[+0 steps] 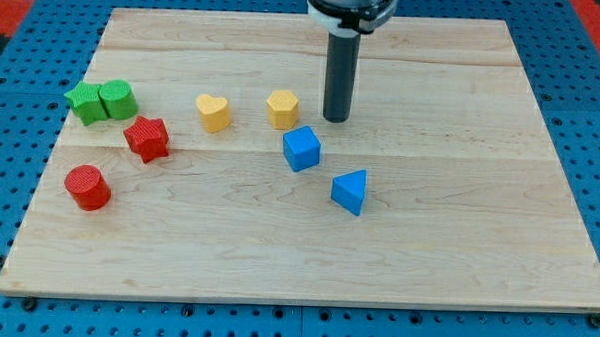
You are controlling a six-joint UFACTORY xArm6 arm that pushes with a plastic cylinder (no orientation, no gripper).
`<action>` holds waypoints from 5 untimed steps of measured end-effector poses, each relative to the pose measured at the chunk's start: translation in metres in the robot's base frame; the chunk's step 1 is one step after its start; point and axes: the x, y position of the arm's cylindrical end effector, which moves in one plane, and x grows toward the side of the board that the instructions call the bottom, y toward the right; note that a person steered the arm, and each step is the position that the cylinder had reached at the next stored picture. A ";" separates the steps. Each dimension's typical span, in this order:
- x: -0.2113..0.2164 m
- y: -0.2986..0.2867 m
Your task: Adjust the blue blocks and yellow hexagon diagonally
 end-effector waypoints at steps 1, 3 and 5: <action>-0.016 -0.009; 0.005 -0.068; 0.029 -0.054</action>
